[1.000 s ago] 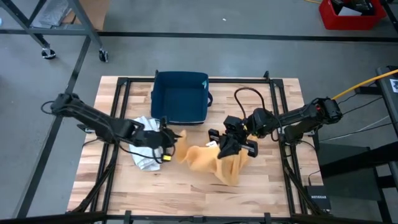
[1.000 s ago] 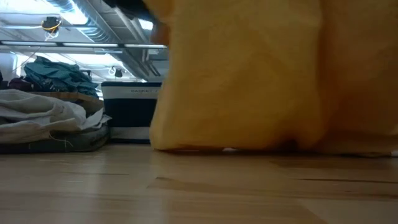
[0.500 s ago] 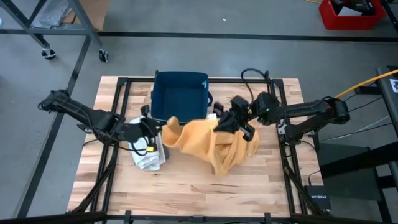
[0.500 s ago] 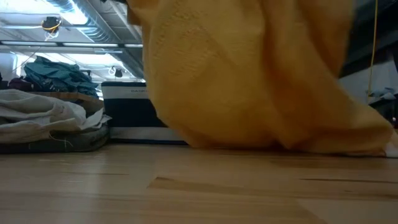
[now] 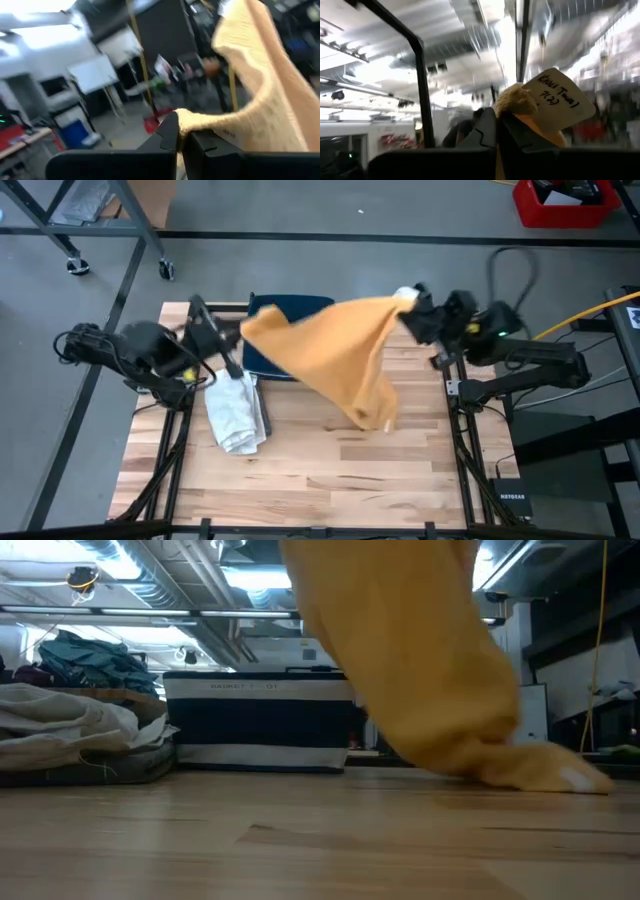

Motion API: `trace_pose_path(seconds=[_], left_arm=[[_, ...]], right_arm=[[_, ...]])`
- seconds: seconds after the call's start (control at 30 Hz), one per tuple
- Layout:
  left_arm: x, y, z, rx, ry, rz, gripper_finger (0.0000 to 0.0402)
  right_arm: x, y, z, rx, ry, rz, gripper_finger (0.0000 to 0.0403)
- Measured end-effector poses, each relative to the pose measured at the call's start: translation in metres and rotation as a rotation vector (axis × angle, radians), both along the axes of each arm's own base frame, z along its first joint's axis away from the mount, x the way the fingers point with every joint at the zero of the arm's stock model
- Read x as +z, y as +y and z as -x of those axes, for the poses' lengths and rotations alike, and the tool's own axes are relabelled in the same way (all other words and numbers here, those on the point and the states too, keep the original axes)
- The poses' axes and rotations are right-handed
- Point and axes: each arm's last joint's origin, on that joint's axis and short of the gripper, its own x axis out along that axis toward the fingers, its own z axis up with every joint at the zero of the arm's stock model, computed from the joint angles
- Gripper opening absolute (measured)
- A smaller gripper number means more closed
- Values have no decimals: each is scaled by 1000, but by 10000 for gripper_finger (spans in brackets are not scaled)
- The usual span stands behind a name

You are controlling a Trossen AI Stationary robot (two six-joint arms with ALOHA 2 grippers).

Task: Fold towel
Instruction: Fold the yellow towel

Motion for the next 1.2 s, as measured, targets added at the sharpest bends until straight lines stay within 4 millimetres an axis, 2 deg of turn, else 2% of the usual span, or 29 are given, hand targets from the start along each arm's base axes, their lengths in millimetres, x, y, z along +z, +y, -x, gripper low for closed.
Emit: trace_pose_path(seconds=[0.23, 0.5, 0.6, 0.7, 0.83, 1.0, 1.2], left_arm=[[41, 9, 11, 14, -195, -75, 0], [70, 15, -16, -38, -376, -146, 0], [81, 17, -27, -13, -382, -165, 0], [98, 22, -30, 10, -427, -164, 0], [115, 26, -33, 47, -459, -182, 0], [127, 33, -39, 85, -482, -189, 0], [134, 43, -53, 75, -524, -197, 0]], right_arm=[[55, 1, 22, -55, -72, 17, 4], [102, 0, 27, -121, -119, 52, 4], [123, 0, 41, -181, -138, 88, 4], [139, -1, 59, -301, -86, 113, 4], [147, -2, 75, -409, 57, 113, 4], [147, -5, 84, -518, 199, 97, 4], [153, -7, 103, -642, 243, 79, 4]])
